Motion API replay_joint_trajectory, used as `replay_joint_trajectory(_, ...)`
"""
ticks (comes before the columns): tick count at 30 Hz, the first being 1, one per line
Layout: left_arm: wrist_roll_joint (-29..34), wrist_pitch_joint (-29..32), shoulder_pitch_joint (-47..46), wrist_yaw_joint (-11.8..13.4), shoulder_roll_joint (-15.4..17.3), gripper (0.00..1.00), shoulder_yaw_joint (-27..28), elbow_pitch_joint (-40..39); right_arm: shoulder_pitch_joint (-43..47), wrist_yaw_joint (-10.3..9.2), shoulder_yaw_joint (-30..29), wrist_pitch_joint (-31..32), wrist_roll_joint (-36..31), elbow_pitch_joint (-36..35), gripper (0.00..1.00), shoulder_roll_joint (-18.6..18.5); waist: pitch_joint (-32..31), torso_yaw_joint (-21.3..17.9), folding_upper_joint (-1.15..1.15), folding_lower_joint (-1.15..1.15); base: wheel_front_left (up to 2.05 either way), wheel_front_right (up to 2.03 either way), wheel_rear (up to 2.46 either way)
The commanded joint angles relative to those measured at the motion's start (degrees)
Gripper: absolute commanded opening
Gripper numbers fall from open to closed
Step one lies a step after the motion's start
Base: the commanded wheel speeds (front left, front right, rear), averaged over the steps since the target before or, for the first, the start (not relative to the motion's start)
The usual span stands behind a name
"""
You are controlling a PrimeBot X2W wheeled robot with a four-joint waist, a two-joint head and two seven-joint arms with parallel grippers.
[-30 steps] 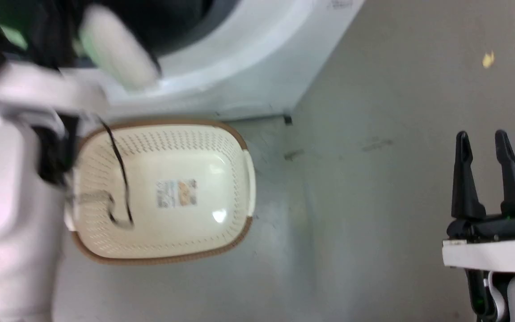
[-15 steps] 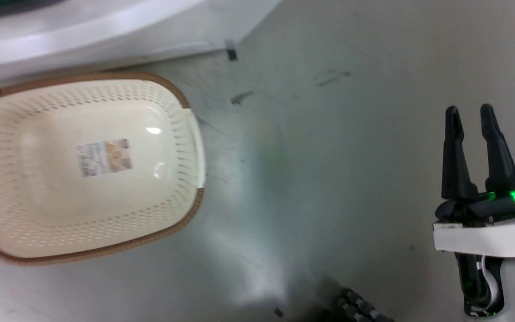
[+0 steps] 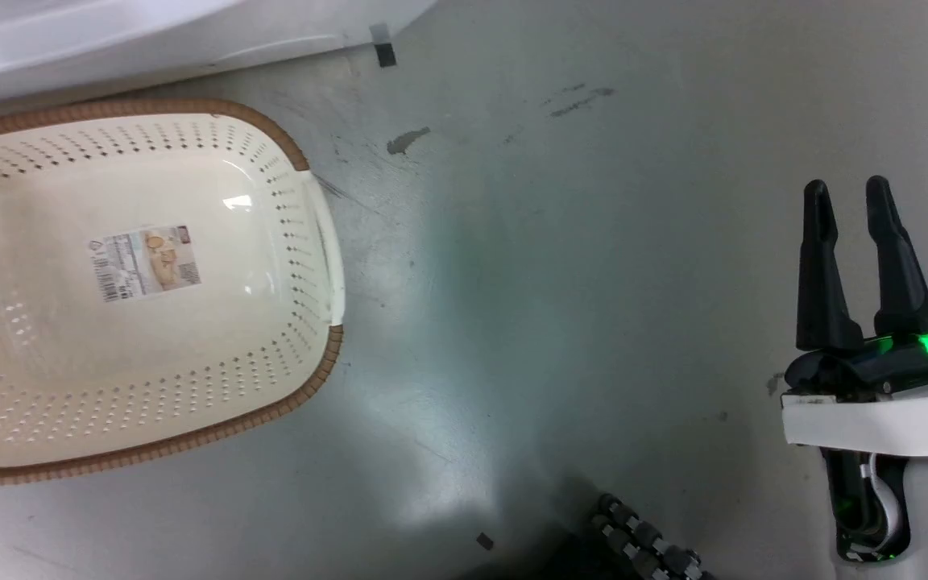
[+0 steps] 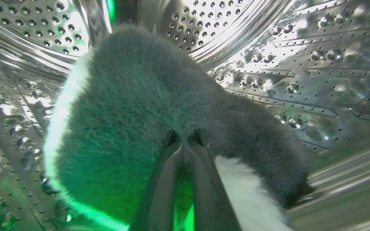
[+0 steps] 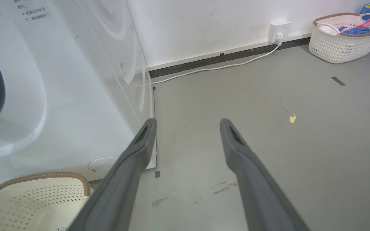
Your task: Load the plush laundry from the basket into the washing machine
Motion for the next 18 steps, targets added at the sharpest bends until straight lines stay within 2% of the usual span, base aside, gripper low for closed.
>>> replay_joint_trajectory(1,0.02,-1.09,0.68,-0.02,0.48,1.0,-0.24,1.78,-1.04,-0.04,-0.32,-0.25,-0.39,0.1,1.0,-0.01,-0.83,0.77,0.0,-0.01,0.0,0.0,0.0)
replay_joint_trajectory(9,-2.04,-9.11,4.7,-0.69,-2.55,1.0,-1.05,6.92,-1.09,-0.04,-2.67,-0.25,-4.07,0.02,1.0,-0.01,-7.36,4.87,0.0,-0.01,0.0,0.0,0.0)
replay_joint_trajectory(14,-4.53,-15.78,11.03,-1.08,-5.75,1.0,-1.41,9.07,0.19,-0.04,-3.94,-0.25,-7.45,0.23,1.0,-0.01,-14.44,8.46,0.0,-0.01,0.0,0.0,0.0)
replay_joint_trajectory(18,-6.69,-18.76,17.86,-1.24,-8.66,1.0,-1.89,8.32,1.72,-0.04,-4.8,-0.25,-9.97,0.52,1.0,-0.01,-20.74,11.6,0.0,-0.01,0.0,0.0,0.0)
